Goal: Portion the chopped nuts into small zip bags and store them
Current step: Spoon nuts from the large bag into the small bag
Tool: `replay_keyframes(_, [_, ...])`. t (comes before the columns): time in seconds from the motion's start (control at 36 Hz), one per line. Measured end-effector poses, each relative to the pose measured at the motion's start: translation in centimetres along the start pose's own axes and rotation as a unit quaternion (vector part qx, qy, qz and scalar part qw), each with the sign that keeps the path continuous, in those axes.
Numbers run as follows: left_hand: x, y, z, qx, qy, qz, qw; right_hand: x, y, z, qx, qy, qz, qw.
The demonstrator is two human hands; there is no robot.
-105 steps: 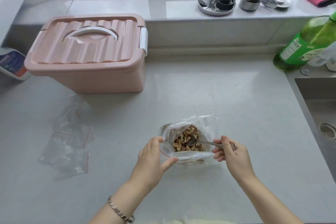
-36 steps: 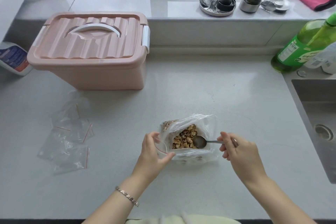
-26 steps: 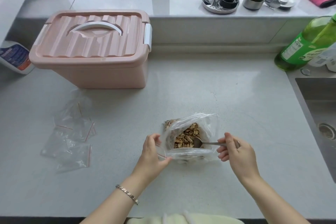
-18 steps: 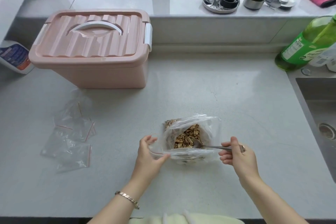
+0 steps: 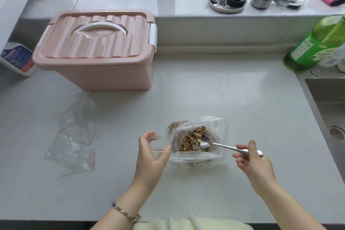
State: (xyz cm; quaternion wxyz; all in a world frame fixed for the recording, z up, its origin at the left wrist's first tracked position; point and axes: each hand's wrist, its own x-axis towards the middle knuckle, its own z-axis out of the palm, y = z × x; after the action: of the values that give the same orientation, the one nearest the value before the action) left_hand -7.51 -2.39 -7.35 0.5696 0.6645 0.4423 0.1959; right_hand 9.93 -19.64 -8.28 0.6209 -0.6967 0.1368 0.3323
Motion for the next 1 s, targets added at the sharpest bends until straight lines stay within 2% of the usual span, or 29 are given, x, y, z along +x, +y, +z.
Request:
replay_keyframes(0.14, [-0.2,2.1,0.2,0.050,-0.017,0.095,0.994,-0.9,-3.3,0.7,-0.002,-0.027,-0.041,0.999])
replay_keyframes(0.33, [0.7,1.3,1.6,0.098,-0.065,0.069,0.991,-3.2,-8.3,3.1,-0.058,-0.076,-0.127,0.987])
replay_keyframes(0.44, [0.8,1.1,2.0,0.104,-0.089,0.053,0.989,-4.9,-9.8,4.8,-0.088,-0.123,-0.194,0.969])
replay_keyframes(0.56, [0.6,1.4,2.2,0.098,-0.086,0.061,0.990,-6.5,-9.9,6.2,-0.150,-0.168,-0.291,0.930])
replay_keyframes(0.69, [0.4,1.2,2.2,0.082,-0.075,0.077,0.991,-7.5,-9.0,6.6,-0.261,-0.180,-0.439,0.841])
replay_keyframes(0.75, [0.3,1.0,2.1,0.086,-0.071,0.081,0.990,-7.8,-9.0,6.2,-0.273,-0.171,-0.483,0.814])
replay_keyframes(0.83, [0.2,1.1,2.0,0.090,-0.068,0.074,0.991,-7.5,-9.2,5.3,-0.229,-0.141,-0.473,0.839])
replay_keyframes(0.92, [0.1,1.0,1.8,0.089,-0.055,0.068,0.992,-6.2,-8.8,3.9,-0.197,-0.079,-0.410,0.887])
replay_keyframes(1.0, [0.1,0.9,1.5,0.083,-0.043,0.069,0.993,-4.3,-7.0,2.6,-0.214,-0.040,-0.343,0.914])
